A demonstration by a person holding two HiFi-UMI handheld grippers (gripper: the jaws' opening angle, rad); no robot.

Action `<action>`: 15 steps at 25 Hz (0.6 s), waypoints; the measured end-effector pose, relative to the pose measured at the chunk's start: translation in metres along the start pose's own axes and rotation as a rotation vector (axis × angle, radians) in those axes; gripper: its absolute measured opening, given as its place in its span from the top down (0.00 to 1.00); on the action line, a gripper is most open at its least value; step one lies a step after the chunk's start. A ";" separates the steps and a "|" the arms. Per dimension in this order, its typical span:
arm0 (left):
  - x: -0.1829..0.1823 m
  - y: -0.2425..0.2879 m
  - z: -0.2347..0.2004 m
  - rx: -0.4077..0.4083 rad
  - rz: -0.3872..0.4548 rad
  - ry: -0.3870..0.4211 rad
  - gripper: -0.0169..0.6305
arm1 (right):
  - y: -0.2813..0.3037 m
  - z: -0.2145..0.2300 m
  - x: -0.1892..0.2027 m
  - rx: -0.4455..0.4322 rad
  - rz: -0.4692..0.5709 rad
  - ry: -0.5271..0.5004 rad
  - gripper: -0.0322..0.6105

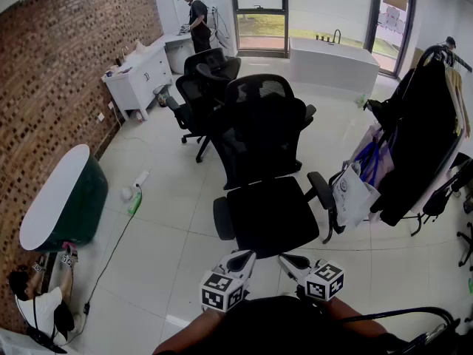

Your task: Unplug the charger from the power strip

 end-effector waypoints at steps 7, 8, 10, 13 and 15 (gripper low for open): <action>0.001 0.005 0.006 -0.009 0.008 -0.002 0.96 | -0.006 0.006 0.001 -0.004 0.002 0.001 0.95; 0.000 0.005 0.007 -0.013 0.009 -0.004 0.96 | -0.007 0.007 0.001 -0.006 -0.002 -0.005 0.95; -0.001 0.005 0.009 -0.028 0.013 -0.010 0.96 | -0.008 0.007 -0.002 -0.012 -0.013 -0.024 0.95; 0.001 0.001 0.011 -0.065 0.024 -0.025 0.96 | -0.006 0.007 -0.003 -0.046 -0.031 -0.049 0.95; 0.004 -0.003 0.014 -0.099 0.029 -0.039 0.96 | -0.004 0.009 -0.003 -0.079 -0.049 -0.061 0.95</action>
Point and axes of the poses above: the fingertips, and each gripper's own axes: y forward along the fingers, z to its right, x out of its underside, the point moved 10 cm from there along -y, backward along the fingers, and after that the axes turned 9 degrees about -x, right-handed, at the moved point
